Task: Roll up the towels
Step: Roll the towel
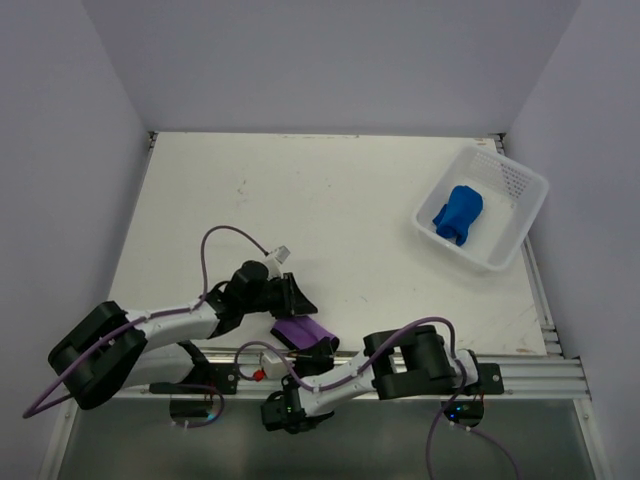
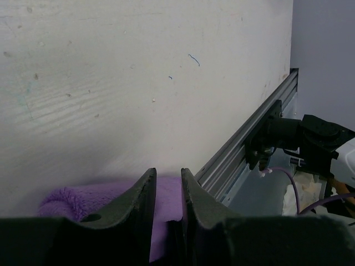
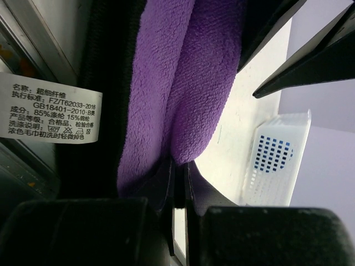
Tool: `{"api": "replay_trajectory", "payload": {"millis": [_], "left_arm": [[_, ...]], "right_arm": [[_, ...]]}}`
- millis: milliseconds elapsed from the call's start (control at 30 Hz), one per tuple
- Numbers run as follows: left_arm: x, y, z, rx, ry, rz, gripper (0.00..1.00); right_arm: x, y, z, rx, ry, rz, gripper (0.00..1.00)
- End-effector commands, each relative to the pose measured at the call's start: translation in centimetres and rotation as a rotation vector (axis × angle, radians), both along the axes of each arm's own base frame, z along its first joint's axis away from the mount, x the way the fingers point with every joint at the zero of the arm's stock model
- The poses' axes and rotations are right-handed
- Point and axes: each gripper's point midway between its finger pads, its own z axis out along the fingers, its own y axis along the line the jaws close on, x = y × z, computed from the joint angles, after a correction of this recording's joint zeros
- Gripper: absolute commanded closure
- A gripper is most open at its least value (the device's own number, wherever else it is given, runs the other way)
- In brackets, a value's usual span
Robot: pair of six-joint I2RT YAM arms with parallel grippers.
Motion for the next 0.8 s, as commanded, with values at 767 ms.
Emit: {"api": "replay_trajectory", "payload": {"millis": [767], "left_arm": [[-3.3, 4.2, -6.0, 0.078, 0.084, 0.083, 0.75]], "right_arm": [[-1.7, 1.7, 0.1, 0.028, 0.074, 0.007, 0.80]]}}
